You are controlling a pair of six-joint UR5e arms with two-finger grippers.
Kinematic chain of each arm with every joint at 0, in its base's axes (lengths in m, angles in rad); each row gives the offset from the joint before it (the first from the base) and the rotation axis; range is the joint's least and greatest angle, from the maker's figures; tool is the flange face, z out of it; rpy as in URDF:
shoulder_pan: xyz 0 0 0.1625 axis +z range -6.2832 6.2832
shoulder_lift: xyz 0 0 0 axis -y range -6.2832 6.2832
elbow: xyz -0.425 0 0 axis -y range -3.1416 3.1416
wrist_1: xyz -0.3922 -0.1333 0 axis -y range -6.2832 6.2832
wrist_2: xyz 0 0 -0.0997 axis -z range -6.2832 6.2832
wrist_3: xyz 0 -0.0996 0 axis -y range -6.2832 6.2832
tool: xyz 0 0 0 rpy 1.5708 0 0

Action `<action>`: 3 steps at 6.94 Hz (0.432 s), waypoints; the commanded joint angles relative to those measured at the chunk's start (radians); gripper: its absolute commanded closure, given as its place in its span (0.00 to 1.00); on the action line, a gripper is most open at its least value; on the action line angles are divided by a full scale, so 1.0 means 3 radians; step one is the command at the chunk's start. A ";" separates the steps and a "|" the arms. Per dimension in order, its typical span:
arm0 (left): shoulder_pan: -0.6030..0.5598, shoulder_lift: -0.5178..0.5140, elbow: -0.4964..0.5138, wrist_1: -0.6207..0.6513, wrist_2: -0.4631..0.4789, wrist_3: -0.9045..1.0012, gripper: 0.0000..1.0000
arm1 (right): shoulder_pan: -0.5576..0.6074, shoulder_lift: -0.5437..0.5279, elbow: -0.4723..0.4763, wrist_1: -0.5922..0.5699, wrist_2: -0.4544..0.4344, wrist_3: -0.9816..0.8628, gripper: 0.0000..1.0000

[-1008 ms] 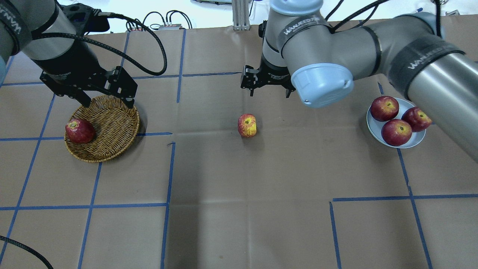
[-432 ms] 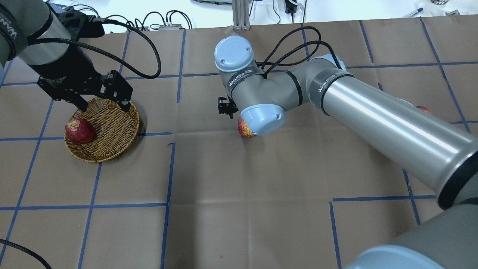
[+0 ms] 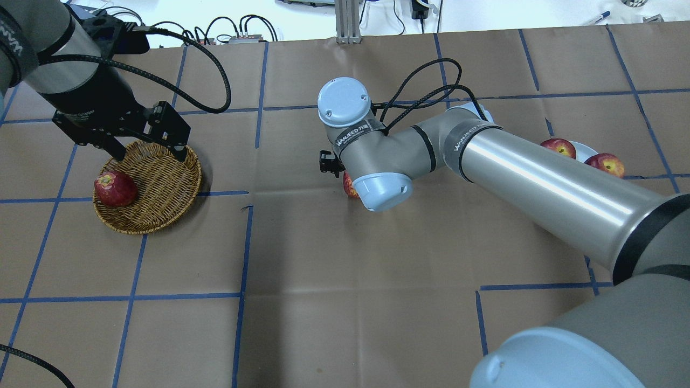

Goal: Transfer apple from basket to plate
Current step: 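Lower the right gripper onto the red-yellow apple and close it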

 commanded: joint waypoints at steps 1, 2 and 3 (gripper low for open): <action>0.0003 0.0002 -0.0002 0.0000 0.0000 -0.0001 0.01 | -0.0005 0.0058 -0.0005 -0.0027 0.0001 -0.0012 0.23; 0.0003 -0.0003 0.0003 0.0000 0.0000 -0.0001 0.01 | -0.0005 0.0083 -0.0016 -0.0027 0.0001 -0.0017 0.50; 0.0008 -0.0003 0.0003 0.0000 0.0000 0.0004 0.01 | -0.0005 0.0073 -0.0026 -0.0048 0.0001 -0.0017 0.63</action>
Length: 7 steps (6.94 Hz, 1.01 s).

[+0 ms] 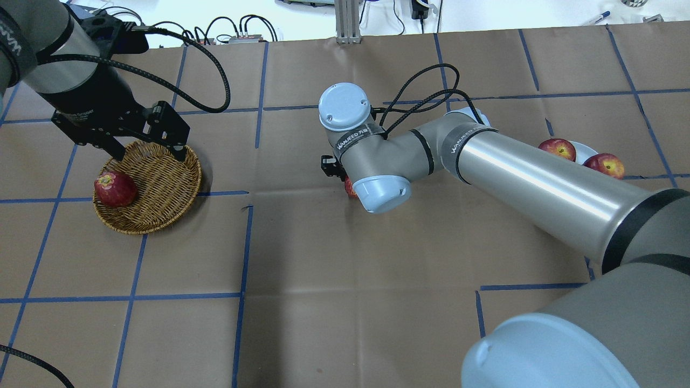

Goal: Transfer apple from basket to plate
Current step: 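Lower the right gripper onto the red-yellow apple and close it, then lift the apple with the right gripper and carry it over the plate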

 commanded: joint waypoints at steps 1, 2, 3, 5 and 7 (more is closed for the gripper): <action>0.0004 0.0003 0.0002 0.0000 0.0000 0.0009 0.01 | -0.0001 -0.0006 -0.0023 -0.0016 0.0005 -0.0003 0.68; 0.0009 -0.0007 0.0012 0.0000 0.0000 0.0004 0.01 | -0.0011 -0.0027 -0.0068 -0.0006 0.0000 -0.0003 0.68; 0.0009 -0.0007 0.0012 0.0000 0.0000 0.0004 0.01 | -0.0056 -0.0098 -0.0180 0.0085 -0.0005 -0.0033 0.68; 0.0004 -0.0007 0.0012 0.0000 0.0005 0.0004 0.01 | -0.0234 -0.0556 -0.0518 0.1033 0.0005 -0.0429 0.68; 0.0004 -0.0007 0.0012 0.0000 0.0005 0.0009 0.01 | -0.0800 -0.0981 -0.0463 0.1495 0.0020 -0.1255 0.68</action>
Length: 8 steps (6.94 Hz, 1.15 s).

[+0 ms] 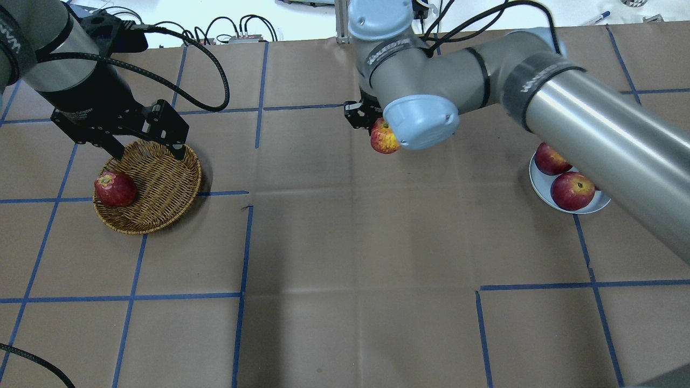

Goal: Transfer apple from basket to plate
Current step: 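Lift the apple with the right gripper and carry it over the plate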

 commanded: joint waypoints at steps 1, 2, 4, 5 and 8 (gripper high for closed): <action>-0.0006 0.0005 0.0000 0.0000 0.0001 0.0002 0.01 | -0.0629 -0.0422 0.0161 0.0348 0.0007 -0.0977 0.68; -0.0006 0.0010 -0.0005 0.0000 0.0001 0.0002 0.01 | -0.0986 -0.0540 0.0370 0.0283 0.0018 -0.1523 0.68; -0.0001 0.0010 -0.0005 0.0000 0.0006 0.0002 0.01 | -0.1524 -0.0704 0.0545 0.0272 0.0038 -0.2256 0.68; -0.0006 0.0010 0.0000 0.0000 0.0006 0.0002 0.01 | -0.1704 -0.0695 0.0586 0.0272 0.0043 -0.2513 0.70; -0.0001 0.0010 0.0005 0.0000 0.0021 0.0002 0.01 | -0.2067 -0.0654 0.0989 -0.0349 0.0232 -0.3004 0.71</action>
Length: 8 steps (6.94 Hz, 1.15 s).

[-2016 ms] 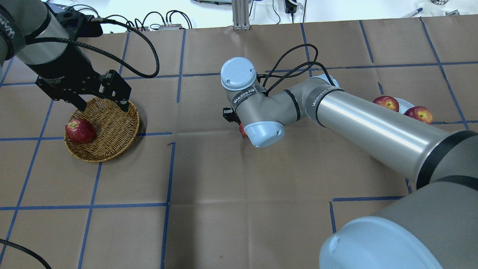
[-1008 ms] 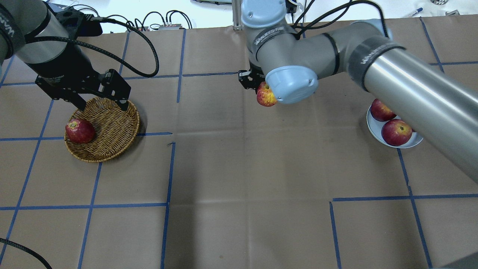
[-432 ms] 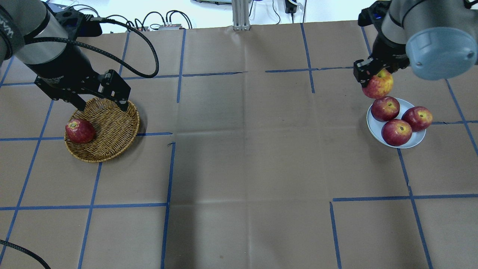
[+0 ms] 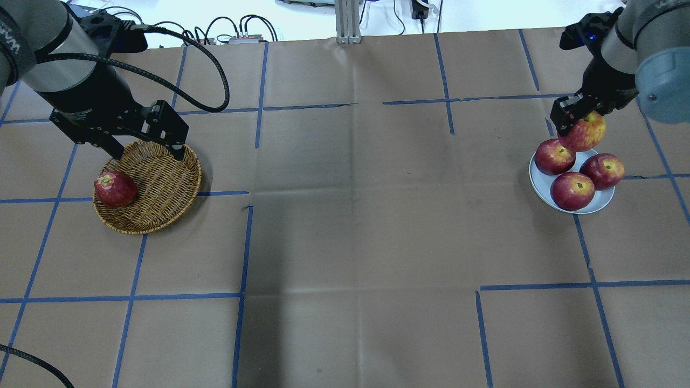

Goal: Transfer apple from basket to plate
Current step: 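Lower the apple onto the plate beside the other apples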

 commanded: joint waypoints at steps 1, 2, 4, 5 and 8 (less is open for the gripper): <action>0.0002 0.0003 0.0004 0.0000 0.0006 0.0000 0.01 | -0.0219 0.0014 0.0242 -0.0346 0.0070 -0.0246 0.71; 0.0002 0.0003 0.0004 0.0000 0.0011 0.0005 0.01 | -0.0285 0.0024 0.0288 -0.0448 0.0131 -0.0297 0.71; 0.0002 0.0003 0.0009 0.0000 0.0011 0.0005 0.01 | -0.0342 0.0217 0.0325 -0.0693 0.0136 -0.0399 0.71; 0.0002 0.0003 0.0019 0.0000 0.0011 0.0005 0.01 | -0.0347 0.0330 0.0325 -0.0760 0.0136 -0.0425 0.71; 0.0002 0.0008 0.0019 -0.0005 0.0011 0.0010 0.01 | -0.0353 0.0423 0.0335 -0.0802 0.0121 -0.0430 0.70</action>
